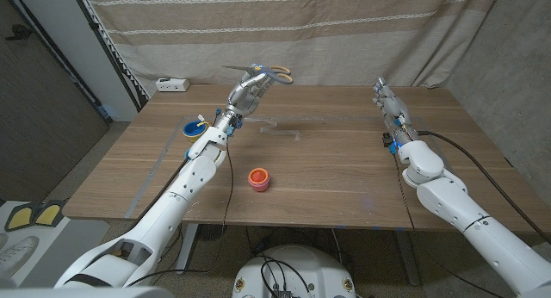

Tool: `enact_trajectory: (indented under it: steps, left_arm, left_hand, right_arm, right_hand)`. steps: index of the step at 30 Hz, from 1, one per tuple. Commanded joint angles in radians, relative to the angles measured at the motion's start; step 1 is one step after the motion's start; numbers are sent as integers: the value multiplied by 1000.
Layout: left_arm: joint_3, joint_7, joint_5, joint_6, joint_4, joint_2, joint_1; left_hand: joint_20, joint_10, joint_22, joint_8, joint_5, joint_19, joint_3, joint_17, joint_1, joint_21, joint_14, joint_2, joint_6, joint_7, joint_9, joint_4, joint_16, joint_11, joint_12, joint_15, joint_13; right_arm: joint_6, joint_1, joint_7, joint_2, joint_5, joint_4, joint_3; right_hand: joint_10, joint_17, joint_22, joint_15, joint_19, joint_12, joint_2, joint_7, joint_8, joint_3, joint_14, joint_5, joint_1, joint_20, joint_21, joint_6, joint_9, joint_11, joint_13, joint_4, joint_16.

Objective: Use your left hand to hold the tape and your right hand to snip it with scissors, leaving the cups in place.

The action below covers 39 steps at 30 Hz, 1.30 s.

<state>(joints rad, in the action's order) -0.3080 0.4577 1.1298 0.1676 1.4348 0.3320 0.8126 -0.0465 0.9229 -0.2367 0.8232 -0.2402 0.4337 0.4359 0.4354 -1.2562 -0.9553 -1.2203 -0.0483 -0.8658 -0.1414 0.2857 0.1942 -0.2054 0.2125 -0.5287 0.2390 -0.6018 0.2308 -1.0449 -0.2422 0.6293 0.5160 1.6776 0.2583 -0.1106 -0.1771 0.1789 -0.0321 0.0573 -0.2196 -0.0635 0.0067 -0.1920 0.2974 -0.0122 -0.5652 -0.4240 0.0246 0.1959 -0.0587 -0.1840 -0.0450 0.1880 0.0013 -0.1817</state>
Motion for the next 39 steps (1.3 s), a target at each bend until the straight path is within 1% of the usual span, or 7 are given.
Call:
enact_trajectory:
  steps: [1,9,23,26,29,35,39]
  left_arm:
    - [6,-17,7,-22,16,3,12]
    - [9,-21,23,-54,21,13,16]
    - [0,30,34,-96,-32,10,-25]
    - [-3,39,34,-106,-42,9,-34]
    - [-7,46,28,-112,-53,10,-43]
    - [-13,65,23,-129,-84,9,-64]
    - [-18,71,25,-155,-97,12,-74]
  left_hand:
    - [-134,59,-1,2,1,0,65,1,1,-5,-1,11,4,-1,4,-57,2,-13,-6,4,-27]
    - [-133,55,5,1,0,-2,67,1,0,-4,0,12,10,0,6,-56,1,-13,-3,4,-28]
    - [-131,53,12,-1,1,-4,68,1,0,-8,1,13,14,-2,9,-56,0,-12,-2,4,-31]
    - [-131,52,14,-2,1,-5,68,1,-1,-8,1,13,14,-4,9,-56,0,-12,-2,4,-32]
    - [-131,52,15,-2,1,-6,68,1,-1,-9,2,13,14,-5,8,-55,0,-12,-2,4,-33]
    - [-131,50,17,-3,1,-6,68,1,0,-11,3,14,14,-6,8,-56,0,-12,-1,4,-34]
    - [-131,51,19,-4,1,-7,68,1,0,-12,4,14,16,-4,9,-56,0,-12,-1,4,-35]
  right_arm:
    - [6,-14,10,15,0,20,-10]
    - [6,-20,17,18,8,27,-13]
    - [7,-23,24,33,-6,44,-17]
    - [12,-19,74,24,61,43,-25]
    - [21,-13,92,22,73,41,-25]
    - [28,-6,78,15,57,45,-20]
    - [13,-7,79,29,51,63,-19]
  right_hand:
    - [-8,-2,2,-48,1,-3,-6,-5,-3,4,2,7,-7,-8,3,-8,-2,1,5,-5,-2]
    - [-33,-2,2,-48,0,-15,-10,-33,-55,5,1,9,-5,-7,2,-166,-8,20,7,-4,-2]
    - [-39,-1,2,-46,3,-17,-17,-49,-60,-3,-1,8,-22,-2,3,-192,-10,5,7,-13,-2]
    - [-42,0,1,-47,7,-18,-33,-54,-65,-24,-3,1,-70,36,3,-213,-11,-23,6,-37,-1]
    - [-44,1,0,-49,39,-18,-47,-52,-65,-43,-9,-1,-114,69,12,-223,-11,-28,5,-59,-2]
    - [-90,2,-4,-57,92,-31,-63,-49,-81,-72,-35,2,-189,57,18,-295,-11,-69,3,-98,-4]
    - [-101,2,-4,-60,108,-34,-65,-50,-84,-79,-44,4,-208,61,19,-313,-10,-70,2,-108,-5]
